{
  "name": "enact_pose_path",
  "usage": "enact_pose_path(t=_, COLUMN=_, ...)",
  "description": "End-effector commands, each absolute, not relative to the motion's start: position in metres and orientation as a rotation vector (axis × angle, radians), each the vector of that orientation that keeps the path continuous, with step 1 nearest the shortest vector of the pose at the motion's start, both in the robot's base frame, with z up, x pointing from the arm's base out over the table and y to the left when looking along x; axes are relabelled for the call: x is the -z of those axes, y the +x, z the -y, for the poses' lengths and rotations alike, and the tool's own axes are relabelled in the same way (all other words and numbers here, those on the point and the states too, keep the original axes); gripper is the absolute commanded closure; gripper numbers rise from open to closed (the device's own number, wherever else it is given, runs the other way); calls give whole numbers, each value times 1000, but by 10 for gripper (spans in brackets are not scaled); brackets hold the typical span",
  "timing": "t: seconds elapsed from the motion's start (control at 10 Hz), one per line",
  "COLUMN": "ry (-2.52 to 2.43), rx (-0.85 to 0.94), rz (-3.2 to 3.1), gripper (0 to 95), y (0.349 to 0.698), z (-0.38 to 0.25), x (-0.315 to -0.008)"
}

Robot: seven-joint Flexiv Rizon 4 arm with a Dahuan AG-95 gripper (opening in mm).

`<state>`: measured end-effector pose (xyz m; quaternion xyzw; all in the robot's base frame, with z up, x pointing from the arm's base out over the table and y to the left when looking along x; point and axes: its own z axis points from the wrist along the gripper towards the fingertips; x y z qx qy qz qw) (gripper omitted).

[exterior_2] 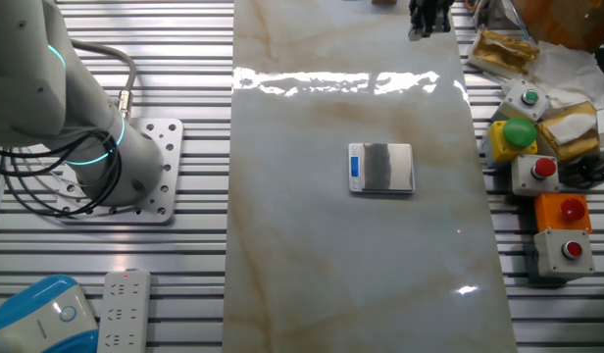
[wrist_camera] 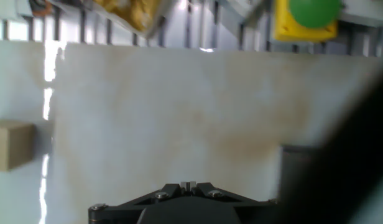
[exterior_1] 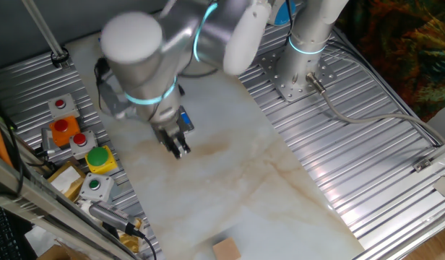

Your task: Place the block on the scale

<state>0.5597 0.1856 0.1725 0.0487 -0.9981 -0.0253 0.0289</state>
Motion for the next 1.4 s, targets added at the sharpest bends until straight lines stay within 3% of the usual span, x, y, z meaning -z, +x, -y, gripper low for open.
enact_pose_path(t=0.1, ry=163, rx=74, rz=3083, gripper=950, y=556, z=-184, x=-174)
enact_pose_path(t=1.1, ry=98, rx=57, rz=3081, gripper=950, y=556, z=-184, x=-174)
enact_pose_path(t=1.4, ry=278, rx=57, rz=3083, gripper=950, y=556, z=-184, x=-174)
